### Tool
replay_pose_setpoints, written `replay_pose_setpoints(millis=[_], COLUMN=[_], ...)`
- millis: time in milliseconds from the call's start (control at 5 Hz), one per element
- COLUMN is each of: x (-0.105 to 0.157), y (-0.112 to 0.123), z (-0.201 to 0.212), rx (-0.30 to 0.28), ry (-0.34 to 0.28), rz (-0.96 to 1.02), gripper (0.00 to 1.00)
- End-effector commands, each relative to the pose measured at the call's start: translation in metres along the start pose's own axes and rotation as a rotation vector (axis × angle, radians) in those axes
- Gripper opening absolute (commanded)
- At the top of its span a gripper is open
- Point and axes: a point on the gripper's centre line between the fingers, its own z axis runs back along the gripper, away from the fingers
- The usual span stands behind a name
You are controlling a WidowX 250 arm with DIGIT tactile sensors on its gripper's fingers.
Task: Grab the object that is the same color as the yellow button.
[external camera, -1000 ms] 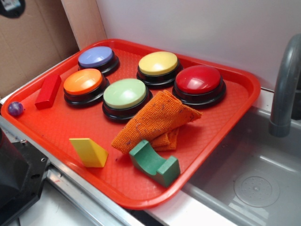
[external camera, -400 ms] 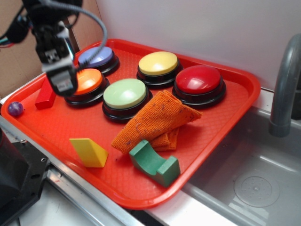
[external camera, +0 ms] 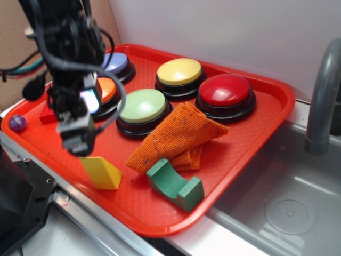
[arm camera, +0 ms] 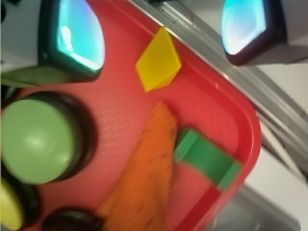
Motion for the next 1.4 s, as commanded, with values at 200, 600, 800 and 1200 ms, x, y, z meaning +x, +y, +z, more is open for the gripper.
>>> replay_pose_setpoints(millis=[200,600,800,1200], x=[-0.008,-0.014,-0.017,-0.006], y=[-0.007,0.000,0.003,0.009], z=[-0.034,-0.052,-0.055,-0.014], rx=[0.037,0.044,0.031,0.050], ry=[0.054,0.126,0.137,0.072], rz=[-0.016,0.020,0.035,0.280], gripper=[1.00,0.00,0.00,0.00])
